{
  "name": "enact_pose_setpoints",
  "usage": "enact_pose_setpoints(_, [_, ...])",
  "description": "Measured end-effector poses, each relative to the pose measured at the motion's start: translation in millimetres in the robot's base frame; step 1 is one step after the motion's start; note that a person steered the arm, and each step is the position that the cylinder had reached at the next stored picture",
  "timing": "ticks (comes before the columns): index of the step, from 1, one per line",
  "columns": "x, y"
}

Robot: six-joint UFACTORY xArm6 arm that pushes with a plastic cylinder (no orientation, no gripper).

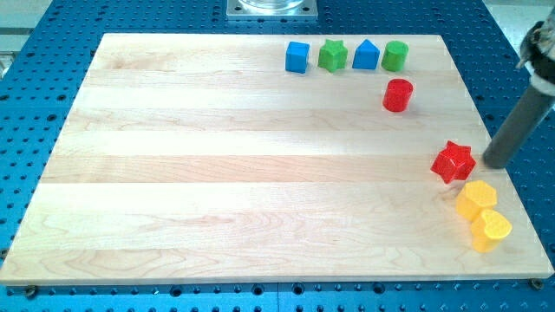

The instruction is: Place the red blocks horizontal to each other

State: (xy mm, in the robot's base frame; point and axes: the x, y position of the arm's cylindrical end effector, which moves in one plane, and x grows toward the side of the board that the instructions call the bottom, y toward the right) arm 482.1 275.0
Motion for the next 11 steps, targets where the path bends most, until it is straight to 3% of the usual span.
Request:
enact_pose_setpoints(2, [21.5,-63.8])
enact_pose_setpoints(3, [2.6,-126.6])
enact_pose_setpoints(4, [45.3,-159.2])
enact_pose_setpoints(5, [24.2,-190.8])
enact_pose_setpoints(6, [-17.5,-184.8])
enact_pose_setpoints(8, [7.0,-164.7])
enact_pose_setpoints(11, [-64.2,-147.5])
